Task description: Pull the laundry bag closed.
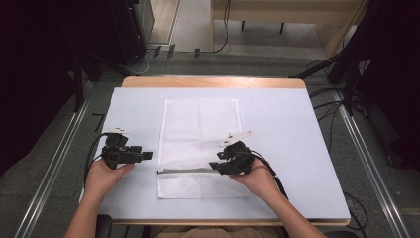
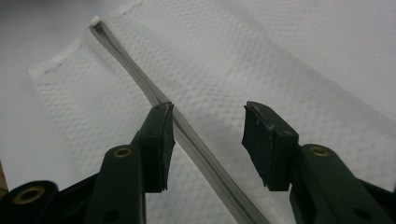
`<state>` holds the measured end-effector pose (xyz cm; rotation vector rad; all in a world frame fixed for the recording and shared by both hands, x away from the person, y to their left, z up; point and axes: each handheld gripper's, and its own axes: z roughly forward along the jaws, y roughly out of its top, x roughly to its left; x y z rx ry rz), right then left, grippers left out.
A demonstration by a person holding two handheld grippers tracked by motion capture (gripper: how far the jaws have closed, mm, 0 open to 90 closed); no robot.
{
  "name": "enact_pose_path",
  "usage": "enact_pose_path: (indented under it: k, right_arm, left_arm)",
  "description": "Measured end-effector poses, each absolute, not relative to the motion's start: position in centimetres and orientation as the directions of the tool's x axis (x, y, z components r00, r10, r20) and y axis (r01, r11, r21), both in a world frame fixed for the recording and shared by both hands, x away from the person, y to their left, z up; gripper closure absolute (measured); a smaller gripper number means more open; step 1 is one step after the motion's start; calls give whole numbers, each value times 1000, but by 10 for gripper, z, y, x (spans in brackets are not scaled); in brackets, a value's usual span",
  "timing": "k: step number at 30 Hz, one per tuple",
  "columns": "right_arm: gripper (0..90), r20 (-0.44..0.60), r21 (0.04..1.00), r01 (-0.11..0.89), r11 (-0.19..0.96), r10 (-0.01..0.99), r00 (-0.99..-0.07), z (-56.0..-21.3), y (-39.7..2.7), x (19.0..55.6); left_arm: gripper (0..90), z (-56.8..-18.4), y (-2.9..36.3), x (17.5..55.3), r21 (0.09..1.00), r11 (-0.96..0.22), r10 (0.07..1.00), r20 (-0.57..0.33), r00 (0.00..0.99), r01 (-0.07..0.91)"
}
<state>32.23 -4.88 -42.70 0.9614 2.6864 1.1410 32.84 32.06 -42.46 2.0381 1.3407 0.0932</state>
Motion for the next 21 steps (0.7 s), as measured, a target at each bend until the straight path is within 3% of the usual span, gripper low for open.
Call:
enact_pose_path:
  k: [21]
  right_arm:
    - [589,194,663,482,573,490,-850,-431,11,329]
  left_arm:
    - [382,-426,323,330,572,-226,836,-302,458,789]
